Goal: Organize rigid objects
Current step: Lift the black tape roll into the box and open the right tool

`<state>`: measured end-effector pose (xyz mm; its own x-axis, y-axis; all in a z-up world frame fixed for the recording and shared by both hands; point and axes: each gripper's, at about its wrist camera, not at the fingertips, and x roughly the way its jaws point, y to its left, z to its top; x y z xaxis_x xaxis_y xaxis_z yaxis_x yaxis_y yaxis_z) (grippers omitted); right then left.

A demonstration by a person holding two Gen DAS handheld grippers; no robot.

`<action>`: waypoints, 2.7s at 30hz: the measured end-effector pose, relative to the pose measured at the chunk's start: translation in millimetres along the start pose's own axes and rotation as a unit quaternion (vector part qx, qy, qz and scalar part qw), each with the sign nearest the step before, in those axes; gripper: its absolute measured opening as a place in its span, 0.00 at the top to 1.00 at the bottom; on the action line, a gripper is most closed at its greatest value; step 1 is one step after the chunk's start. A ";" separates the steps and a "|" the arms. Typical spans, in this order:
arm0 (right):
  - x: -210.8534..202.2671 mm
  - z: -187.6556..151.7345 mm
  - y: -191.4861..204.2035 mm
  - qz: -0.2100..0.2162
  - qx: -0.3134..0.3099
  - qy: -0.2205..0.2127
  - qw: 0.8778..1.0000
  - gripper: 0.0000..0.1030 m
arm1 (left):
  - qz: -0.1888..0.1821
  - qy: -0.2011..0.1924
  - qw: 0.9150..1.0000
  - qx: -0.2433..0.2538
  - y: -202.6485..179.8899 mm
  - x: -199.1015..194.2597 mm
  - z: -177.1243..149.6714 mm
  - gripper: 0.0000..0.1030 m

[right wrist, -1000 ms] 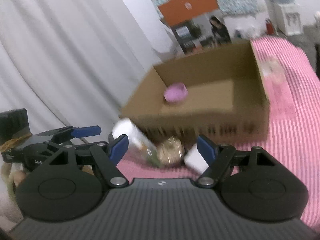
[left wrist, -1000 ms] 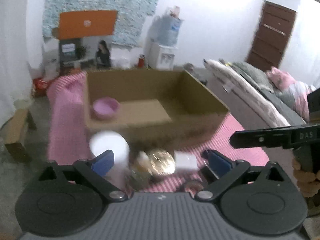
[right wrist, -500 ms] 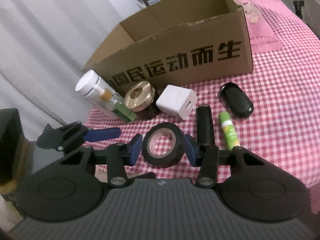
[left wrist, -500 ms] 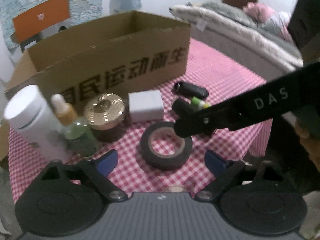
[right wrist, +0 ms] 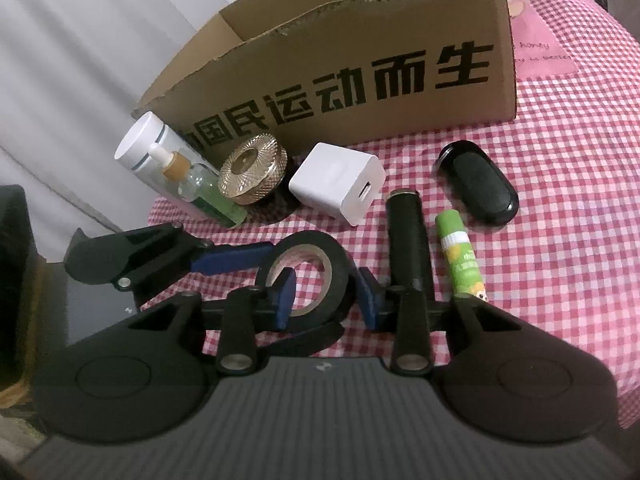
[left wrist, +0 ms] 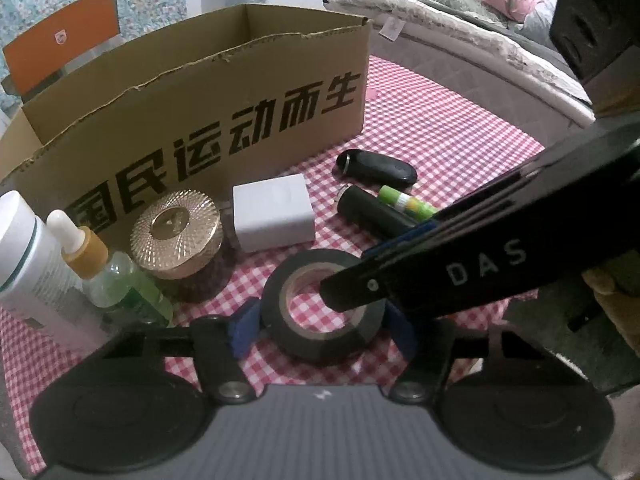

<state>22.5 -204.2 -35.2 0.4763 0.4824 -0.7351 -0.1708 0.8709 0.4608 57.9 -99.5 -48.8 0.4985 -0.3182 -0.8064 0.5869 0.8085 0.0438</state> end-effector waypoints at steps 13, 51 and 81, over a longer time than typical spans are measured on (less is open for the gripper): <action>5.9 -10.0 17.5 0.026 -0.026 0.019 0.999 0.71 | 0.012 0.009 1.000 -0.024 7.4 -22.2 -18.8 0.34; -42.8 10.6 50.8 0.027 -0.083 -0.067 0.994 0.81 | 0.055 -0.090 0.994 -0.006 4.6 -83.5 9.8 0.34; 101.1 232.0 37.2 0.076 -0.001 0.118 0.990 0.81 | 0.059 0.094 0.993 -0.049 172.5 21.1 148.4 0.34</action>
<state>264.3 -144.9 23.0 0.2296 0.6168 -0.7529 -0.2277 0.7862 0.5746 264.3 -40.2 29.3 0.4275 -0.1276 -0.8949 0.4622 0.8817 0.0951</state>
